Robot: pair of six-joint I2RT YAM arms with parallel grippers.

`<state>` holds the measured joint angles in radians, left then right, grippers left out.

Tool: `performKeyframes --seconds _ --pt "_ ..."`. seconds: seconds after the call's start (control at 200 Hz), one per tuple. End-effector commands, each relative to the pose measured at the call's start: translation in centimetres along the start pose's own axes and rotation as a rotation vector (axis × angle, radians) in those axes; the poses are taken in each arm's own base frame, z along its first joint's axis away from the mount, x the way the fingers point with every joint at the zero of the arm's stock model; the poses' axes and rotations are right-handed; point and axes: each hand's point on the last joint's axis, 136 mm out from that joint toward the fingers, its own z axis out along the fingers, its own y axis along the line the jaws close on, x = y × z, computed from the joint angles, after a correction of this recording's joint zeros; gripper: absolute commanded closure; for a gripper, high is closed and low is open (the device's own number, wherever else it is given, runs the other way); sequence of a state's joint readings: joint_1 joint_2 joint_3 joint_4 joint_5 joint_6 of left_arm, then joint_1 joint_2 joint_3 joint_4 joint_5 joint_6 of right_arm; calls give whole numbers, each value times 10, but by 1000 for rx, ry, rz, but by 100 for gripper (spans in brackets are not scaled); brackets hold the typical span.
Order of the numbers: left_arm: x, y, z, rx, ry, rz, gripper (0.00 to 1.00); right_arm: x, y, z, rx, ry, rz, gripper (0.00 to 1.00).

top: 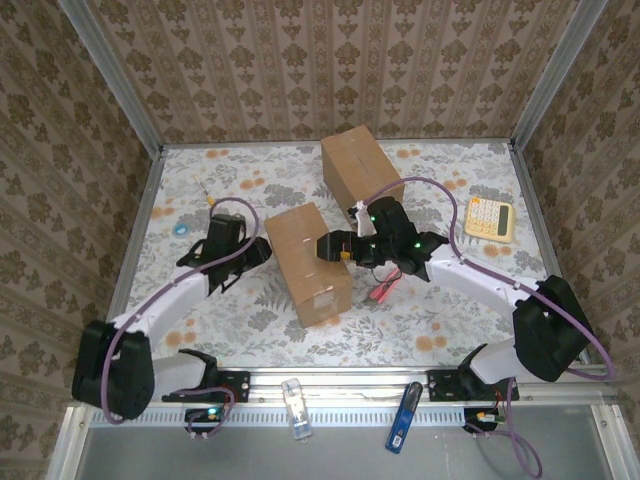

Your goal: Unpack the express box

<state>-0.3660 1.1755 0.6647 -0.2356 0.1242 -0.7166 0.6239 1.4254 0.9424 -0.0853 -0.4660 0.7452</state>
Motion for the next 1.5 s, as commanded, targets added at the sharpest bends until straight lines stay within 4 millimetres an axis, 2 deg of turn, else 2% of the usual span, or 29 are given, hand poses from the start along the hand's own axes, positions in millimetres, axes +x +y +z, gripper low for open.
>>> performKeyframes --seconds 0.0,0.045,0.125,0.215,0.26,0.28,0.37,0.455,0.59,0.84,1.07,1.215,1.495 --pt "10 17 -28 -73 14 3 44 -5 -2 -4 22 -43 -2 0" --pt "15 17 -38 -56 14 2 36 -5 -3 -3 26 -41 -3 0" --pt "20 5 -54 31 5 -9 24 -6 -4 -1 28 -40 -5 0" --pt "20 -19 -68 172 -11 -20 14 -6 -6 2 33 -32 -5 0" --pt "19 -31 -73 238 -11 -23 2 -7 -5 4 33 -31 -7 0" --pt "18 -36 -74 263 -13 -28 0 -7 -5 4 32 -30 -7 0" --pt "12 -56 -76 357 -9 -38 0 -8 -5 6 31 -26 -9 0" --pt "9 -66 -67 398 17 -45 0 -9 -5 8 31 -23 -8 0" --pt "5 -74 -50 413 37 -50 0 -10 -4 8 30 -24 -10 0" --pt "5 -80 -33 453 44 -83 0 -9 -7 10 32 -23 -2 0" --pt "16 -77 -19 440 78 -89 0 -9 -7 13 25 -22 3 0" --pt "26 -68 -8 416 105 -107 0 -9 -6 13 21 -21 4 0" --pt "44 -48 9 368 136 -131 13 -9 -6 11 44 -20 -10 0"
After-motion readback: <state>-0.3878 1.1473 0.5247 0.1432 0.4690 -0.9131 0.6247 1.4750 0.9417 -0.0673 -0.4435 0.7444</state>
